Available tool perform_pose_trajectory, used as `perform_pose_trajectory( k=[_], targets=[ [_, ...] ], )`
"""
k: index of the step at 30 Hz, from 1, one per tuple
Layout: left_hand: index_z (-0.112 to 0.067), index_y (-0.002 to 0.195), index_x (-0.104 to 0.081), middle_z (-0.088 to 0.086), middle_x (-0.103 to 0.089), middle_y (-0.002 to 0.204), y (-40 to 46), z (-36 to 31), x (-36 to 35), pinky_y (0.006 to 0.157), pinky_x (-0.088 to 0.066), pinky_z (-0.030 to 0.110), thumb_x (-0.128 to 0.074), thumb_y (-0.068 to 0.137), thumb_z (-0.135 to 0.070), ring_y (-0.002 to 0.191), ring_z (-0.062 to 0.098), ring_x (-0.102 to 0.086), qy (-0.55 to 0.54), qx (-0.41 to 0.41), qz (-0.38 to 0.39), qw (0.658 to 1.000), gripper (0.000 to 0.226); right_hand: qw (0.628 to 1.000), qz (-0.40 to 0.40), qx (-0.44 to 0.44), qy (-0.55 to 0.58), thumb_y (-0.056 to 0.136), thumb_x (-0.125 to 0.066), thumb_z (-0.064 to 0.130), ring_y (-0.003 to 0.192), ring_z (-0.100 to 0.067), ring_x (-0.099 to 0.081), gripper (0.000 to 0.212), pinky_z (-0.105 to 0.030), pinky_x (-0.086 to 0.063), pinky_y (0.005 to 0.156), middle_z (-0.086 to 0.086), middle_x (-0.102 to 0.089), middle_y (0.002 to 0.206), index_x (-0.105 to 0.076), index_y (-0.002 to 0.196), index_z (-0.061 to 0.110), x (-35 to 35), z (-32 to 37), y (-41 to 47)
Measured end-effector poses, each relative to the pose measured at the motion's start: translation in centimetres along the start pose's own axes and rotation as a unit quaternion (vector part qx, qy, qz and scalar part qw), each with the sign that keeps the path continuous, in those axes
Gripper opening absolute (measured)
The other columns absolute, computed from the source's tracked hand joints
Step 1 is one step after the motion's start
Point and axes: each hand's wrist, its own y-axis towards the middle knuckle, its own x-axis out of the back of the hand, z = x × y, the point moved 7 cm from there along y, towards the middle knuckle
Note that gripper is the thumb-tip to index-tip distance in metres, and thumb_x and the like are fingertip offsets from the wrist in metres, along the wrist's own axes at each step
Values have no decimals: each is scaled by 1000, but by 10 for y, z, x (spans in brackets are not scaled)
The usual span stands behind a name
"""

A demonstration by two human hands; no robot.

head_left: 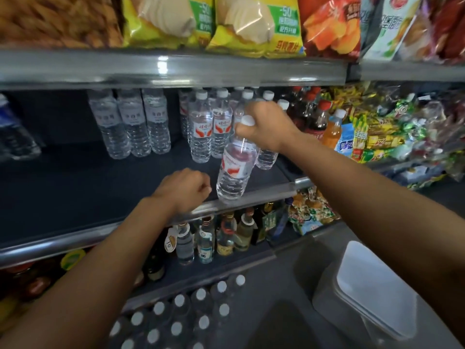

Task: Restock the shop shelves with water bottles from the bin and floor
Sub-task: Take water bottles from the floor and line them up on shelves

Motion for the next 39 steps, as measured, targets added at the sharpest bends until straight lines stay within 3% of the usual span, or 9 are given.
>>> perform_pose_trajectory(
  k=[5, 11, 13, 16, 20, 23, 30, 34, 39],
  targets=[
    [-28, 96, -64, 1, -65, 100, 9, 16, 2, 78, -47, 35, -49, 94, -35, 97, 26, -60, -4, 15, -5, 1000, 17, 998, 33, 57, -13, 83, -58, 26, 80, -30, -53, 27, -33, -38, 61, -14, -61, 88, -58, 102, 7, -14, 4, 27],
    [-28, 96, -63, 1, -65, 99, 18, 25, -1, 76, -45, 33, -48, 94, -34, 96, 27, -60, -8, 14, -15, 1000, 17, 987, 122, 99, -36, 90, -55, 24, 96, -28, -52, 31, -35, -42, 78, -14, -58, 109, -51, 118, 12, -45, -3, 47],
    [-27, 97, -64, 3, -66, 102, 19, 25, -4, 80, -47, 36, -48, 94, -33, 98, 28, -60, -10, 13, -14, 1000, 17, 987, 118, 101, -47, 92, -54, 24, 93, -26, -50, 26, -34, -39, 76, -13, -55, 106, -51, 113, 9, -51, -5, 52],
    [-27, 99, -64, 2, -66, 104, 22, 26, -7, 79, -46, 35, -48, 95, -33, 99, 28, -60, -11, 14, -14, 1000, 18, 993, 72, 67, -68, 95, -52, 30, 71, -24, -45, 25, -32, -31, 66, -6, -49, 74, -47, 82, 10, -49, -9, 63],
    [-26, 98, -65, 1, -66, 103, 26, 26, -10, 74, -41, 32, -48, 95, -32, 96, 26, -60, -12, 15, -15, 1000, 19, 996, 44, 7, -78, 95, -51, 44, 89, -27, -55, 43, -34, -42, 73, -13, -59, 98, -57, 102, 2, -52, -20, 82],
    [-26, 97, -65, 1, -66, 100, 28, 24, -12, 73, -41, 31, -48, 95, -32, 95, 27, -60, -12, 13, -17, 1000, 18, 995, 10, -39, -88, 94, -53, 42, 86, -26, -52, 37, -31, -34, 65, -8, -50, 82, -51, 81, 8, -51, -27, 88],
    [-25, 95, -64, 1, -66, 99, 32, 23, -18, 78, -47, 35, -47, 95, -30, 92, 25, -60, -11, 15, 0, 1000, 18, 994, 97, 1, -51, 89, -58, 38, 119, -30, -52, 48, -30, -43, 89, -13, -56, 132, -56, 129, 10, -49, -23, 95],
    [-24, 93, -64, 0, -65, 96, 36, 18, -20, 76, -47, 34, -48, 95, -30, 90, 25, -60, -19, 10, -2, 1000, 17, 994, 93, -22, -54, 87, -63, 38, 106, -32, -56, 42, -31, -42, 77, -16, -60, 115, -61, 108, 2, -50, -38, 98],
    [-24, 92, -65, -1, -66, 96, 43, 14, -21, 73, -43, 31, -49, 95, -31, 91, 24, -60, -16, 4, -9, 1000, 18, 995, 40, -73, -48, 87, -63, 39, 102, -31, -57, 44, -30, -38, 71, -17, -58, 108, -58, 108, 1, -50, -53, 104]
  ],
)
